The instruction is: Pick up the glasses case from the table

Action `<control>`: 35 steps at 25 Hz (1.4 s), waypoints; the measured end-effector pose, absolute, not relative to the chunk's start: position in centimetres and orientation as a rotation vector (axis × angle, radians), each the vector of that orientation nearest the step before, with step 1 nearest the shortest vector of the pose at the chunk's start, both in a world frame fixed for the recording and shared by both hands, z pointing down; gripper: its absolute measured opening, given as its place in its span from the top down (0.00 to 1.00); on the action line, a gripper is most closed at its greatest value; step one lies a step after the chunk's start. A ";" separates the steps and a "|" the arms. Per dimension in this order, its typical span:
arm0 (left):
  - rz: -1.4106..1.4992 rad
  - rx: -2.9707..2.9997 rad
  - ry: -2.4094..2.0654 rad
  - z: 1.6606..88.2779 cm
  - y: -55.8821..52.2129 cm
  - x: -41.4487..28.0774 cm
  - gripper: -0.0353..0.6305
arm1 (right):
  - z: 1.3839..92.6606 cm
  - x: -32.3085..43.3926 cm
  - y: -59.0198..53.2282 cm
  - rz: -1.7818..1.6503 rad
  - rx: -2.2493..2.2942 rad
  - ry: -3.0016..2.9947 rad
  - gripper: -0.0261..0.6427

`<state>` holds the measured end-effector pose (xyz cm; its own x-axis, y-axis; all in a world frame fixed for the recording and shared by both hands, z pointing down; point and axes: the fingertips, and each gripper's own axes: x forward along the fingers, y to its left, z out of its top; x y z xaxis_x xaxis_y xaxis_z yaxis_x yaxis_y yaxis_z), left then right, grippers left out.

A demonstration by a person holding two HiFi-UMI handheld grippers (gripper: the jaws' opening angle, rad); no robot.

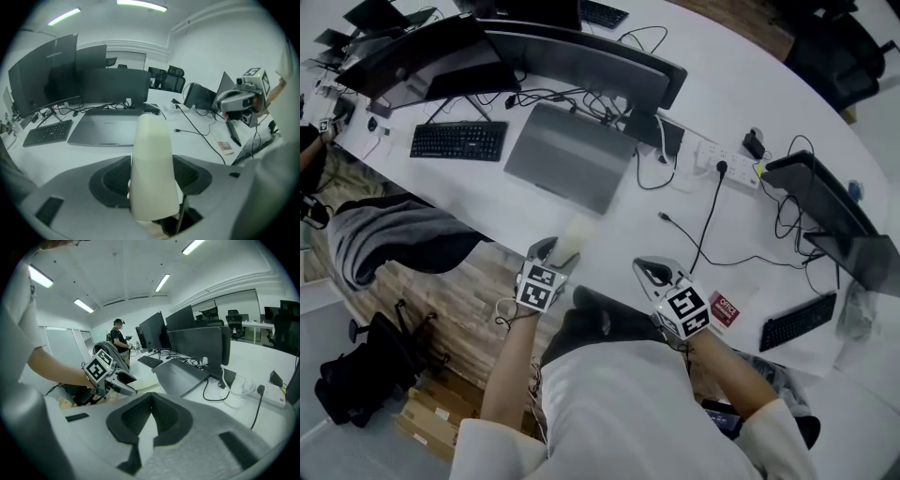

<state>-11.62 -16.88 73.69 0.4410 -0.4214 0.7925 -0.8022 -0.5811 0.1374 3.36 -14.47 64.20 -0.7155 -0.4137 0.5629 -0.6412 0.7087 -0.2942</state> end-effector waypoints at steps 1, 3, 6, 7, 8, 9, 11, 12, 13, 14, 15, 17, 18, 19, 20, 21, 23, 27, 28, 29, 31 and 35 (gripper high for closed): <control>0.984 2.190 -1.035 72.9 -16.9 -11.6 0.54 | 63.9 3.5 -14.5 0.657 0.815 -2.456 0.96; 0.939 2.181 -1.048 71.2 -16.8 -11.5 0.54 | 63.3 3.6 -14.4 0.650 0.831 -2.455 0.96; 0.886 2.187 -1.071 69.1 -16.8 -11.9 0.54 | 62.3 3.4 -14.1 0.648 0.865 -2.454 0.96; 0.872 2.195 -1.077 68.5 -16.7 -12.1 0.54 | 62.0 3.2 -14.0 0.647 0.879 -2.455 0.96; 0.859 2.205 -1.081 67.9 -16.7 -12.2 0.54 | 61.6 3.0 -13.8 0.644 0.893 -2.455 0.96; 0.847 2.215 -1.083 67.3 -16.8 -12.4 0.54 | 61.1 2.9 -13.7 0.640 0.909 -2.455 0.96; 0.825 2.234 -1.088 66.3 -16.9 -12.8 0.54 | 60.4 2.5 -13.7 0.628 0.945 -2.449 0.96; 0.817 2.242 -1.089 65.9 -17.0 -13.0 0.54 | 60.1 2.4 -13.8 0.628 0.968 -2.444 0.96; 0.809 2.249 -1.091 65.6 -17.1 -13.3 0.54 | 59.8 2.3 -13.8 0.634 0.993 -2.440 0.96; 0.802 2.258 -1.090 65.3 -17.3 -13.6 0.54 | 59.5 2.2 -13.9 0.645 1.020 -2.437 0.96; 0.795 2.269 -1.089 65.0 -17.4 -14.0 0.54 | 59.2 2.0 -13.9 0.654 1.046 -2.434 0.96; 0.785 2.294 -1.086 64.4 -17.9 -14.6 0.54 | 58.6 1.7 -13.9 0.655 1.092 -2.426 0.96; 0.778 2.309 -1.085 64.0 -18.2 -14.9 0.54 | 58.3 1.6 -13.9 0.650 1.113 -2.421 0.96; 0.770 2.324 -1.085 63.6 -18.5 -15.1 0.54 | 58.1 1.5 -13.8 0.645 1.133 -2.416 0.96; 0.760 2.340 -1.084 63.2 -18.8 -15.4 0.54 | 57.8 1.3 -13.7 0.642 1.153 -2.412 0.96; 0.749 2.356 -1.082 62.6 -19.0 -15.7 0.54 | 57.5 1.2 -13.6 0.637 1.174 -2.407 0.96; 0.730 2.386 -1.073 61.5 -19.4 -16.2 0.54 | 56.9 1.1 -13.3 0.627 1.220 -2.396 0.96; 0.698 2.437 -1.043 59.4 -19.9 -17.1 0.54 | 55.9 1.1 -12.6 0.609 1.313 -2.370 0.96; 0.692 2.449 -1.035 59.0 -20.0 -17.3 0.54 | 55.7 1.2 -12.3 0.602 1.335 -2.361 0.96; 0.687 2.461 -1.027 58.6 -20.1 -17.4 0.54 | 55.5 1.2 -12.1 0.596 1.355 -2.352 0.96; 0.683 2.478 -1.010 58.0 -20.0 -17.8 0.54 | 55.2 1.4 -11.4 0.588 1.396 -2.332 0.96; 0.669 2.504 -0.976 57.2 -20.2 -18.1 0.54 | 54.3 2.0 -10.5 0.584 1.485 -2.308 0.96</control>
